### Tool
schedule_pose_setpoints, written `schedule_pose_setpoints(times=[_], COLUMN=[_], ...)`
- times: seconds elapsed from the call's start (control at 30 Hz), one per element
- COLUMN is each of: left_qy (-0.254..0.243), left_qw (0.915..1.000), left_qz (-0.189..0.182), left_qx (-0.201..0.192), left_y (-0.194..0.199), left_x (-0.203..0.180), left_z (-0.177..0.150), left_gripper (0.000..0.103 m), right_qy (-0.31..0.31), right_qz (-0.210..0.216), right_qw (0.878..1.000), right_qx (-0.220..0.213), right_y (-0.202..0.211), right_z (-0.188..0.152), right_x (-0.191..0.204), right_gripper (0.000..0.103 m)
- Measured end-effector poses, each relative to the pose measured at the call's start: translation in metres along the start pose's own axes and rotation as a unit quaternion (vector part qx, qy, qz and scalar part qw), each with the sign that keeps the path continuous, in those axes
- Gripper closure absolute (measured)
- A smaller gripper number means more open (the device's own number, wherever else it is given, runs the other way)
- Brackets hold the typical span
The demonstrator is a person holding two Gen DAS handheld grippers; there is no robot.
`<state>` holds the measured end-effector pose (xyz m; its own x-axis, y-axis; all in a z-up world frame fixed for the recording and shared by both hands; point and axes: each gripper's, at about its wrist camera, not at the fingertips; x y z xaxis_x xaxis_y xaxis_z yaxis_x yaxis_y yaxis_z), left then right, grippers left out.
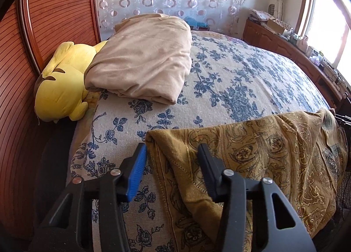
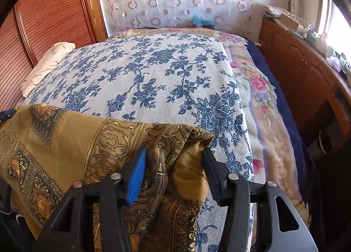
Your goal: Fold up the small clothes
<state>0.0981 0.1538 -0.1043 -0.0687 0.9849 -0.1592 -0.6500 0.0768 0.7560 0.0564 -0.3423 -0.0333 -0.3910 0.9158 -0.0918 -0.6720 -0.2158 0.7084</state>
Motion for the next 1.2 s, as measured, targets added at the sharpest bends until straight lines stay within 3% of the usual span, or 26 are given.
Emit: schedule_pose_setpoints(times=[0.23, 0.43, 0.6, 0.73, 1.03, 1.2], left_qy=[0.002, -0.005, -0.011, -0.016, -0.023, -0.027], left_qw=[1.0, 0.9999, 0.9997, 0.9997, 0.9952, 0.9843], left_qz=[0.005, 0.014, 0.019, 0.016, -0.03, -0.068], left_qx=[0.0, 0.002, -0.006, -0.013, -0.09, -0.161], left_y=[-0.002, -0.005, -0.002, 0.006, 0.074, 0.138], left_x=[0.0, -0.003, -0.004, -0.007, -0.02, -0.034], left_z=[0.003, 0.006, 0.004, 0.003, 0.01, 0.022], left_gripper=[0.057, 0.057, 0.086, 0.096, 0.098, 0.099], right_qy=[0.022, 0.033, 0.037, 0.029, 0.022, 0.05], right_qz=[0.007, 0.014, 0.015, 0.017, 0.02, 0.03], right_qw=[1.0, 0.999, 0.999, 0.999, 0.993, 0.986], right_qx=[0.0, 0.001, -0.006, -0.021, -0.113, -0.154], right_y=[0.004, 0.005, 0.009, 0.017, 0.086, 0.137], right_z=[-0.001, -0.001, -0.003, -0.005, -0.015, -0.013], right_x=[0.01, 0.011, 0.013, 0.015, 0.026, 0.039], right_gripper=[0.079, 0.09, 0.094, 0.095, 0.097, 0.097])
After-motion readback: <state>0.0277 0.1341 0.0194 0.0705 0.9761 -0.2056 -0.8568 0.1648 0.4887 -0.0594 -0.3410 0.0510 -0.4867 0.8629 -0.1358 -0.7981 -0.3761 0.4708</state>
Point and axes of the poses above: each gripper's, at about its wrist camera, not at the fingertips, and y roughly against the way its jaws point, x to its left, z to its top, and after that the axes turned 8 degrees about y, right-handed
